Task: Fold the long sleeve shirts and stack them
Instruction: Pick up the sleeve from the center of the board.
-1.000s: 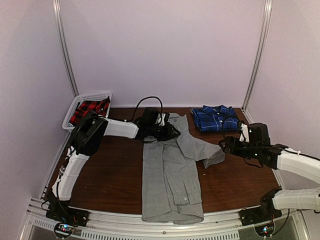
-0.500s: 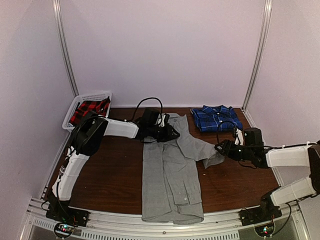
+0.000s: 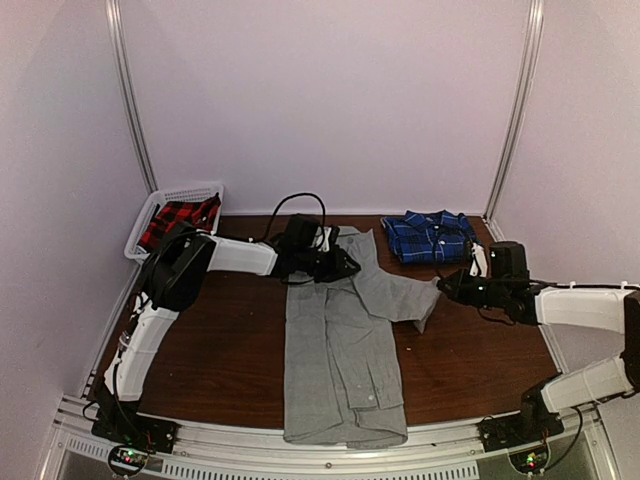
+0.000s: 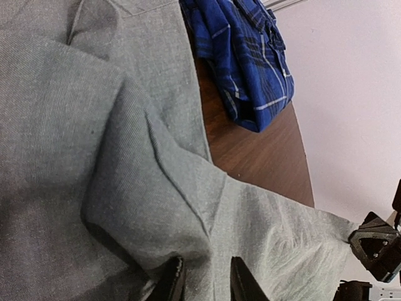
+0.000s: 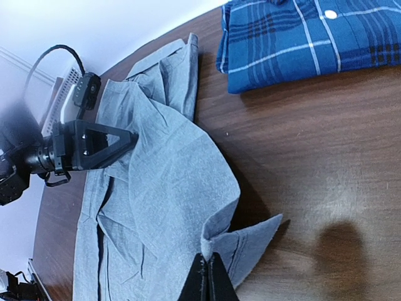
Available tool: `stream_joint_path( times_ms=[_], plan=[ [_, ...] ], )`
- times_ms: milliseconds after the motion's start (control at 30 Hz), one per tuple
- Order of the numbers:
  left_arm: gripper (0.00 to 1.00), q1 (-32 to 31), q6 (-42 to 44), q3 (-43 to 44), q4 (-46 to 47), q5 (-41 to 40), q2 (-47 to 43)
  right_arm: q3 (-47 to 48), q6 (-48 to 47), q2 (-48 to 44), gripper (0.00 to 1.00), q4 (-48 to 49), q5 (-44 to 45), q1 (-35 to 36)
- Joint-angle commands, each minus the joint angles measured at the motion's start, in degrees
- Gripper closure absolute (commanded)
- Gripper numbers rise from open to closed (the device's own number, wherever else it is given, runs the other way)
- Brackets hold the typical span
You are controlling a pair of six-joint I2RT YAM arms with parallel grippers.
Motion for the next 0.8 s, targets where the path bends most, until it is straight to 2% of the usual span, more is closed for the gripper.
stream_joint_path(
  times_ms=[0,500,767],
  plan=[
    [0.74,0.75,0.77,1.15,1.66,0.25,-2.48,4.98,-2.53,-3.63,1.0,-5.36,2.12,-0.28],
    [0.75,2.24,-0.4,-0.07,2.36,-1.7,-2.84,22.57,-4.33,-7.17,1.0,-15.4,0.39,1.41],
    [0.76,2.16,-3.1,2.52,4.29,-1.11,0.35,26.6,-2.59,-3.35,1.0,-14.94,3.28,11.04]
  ],
)
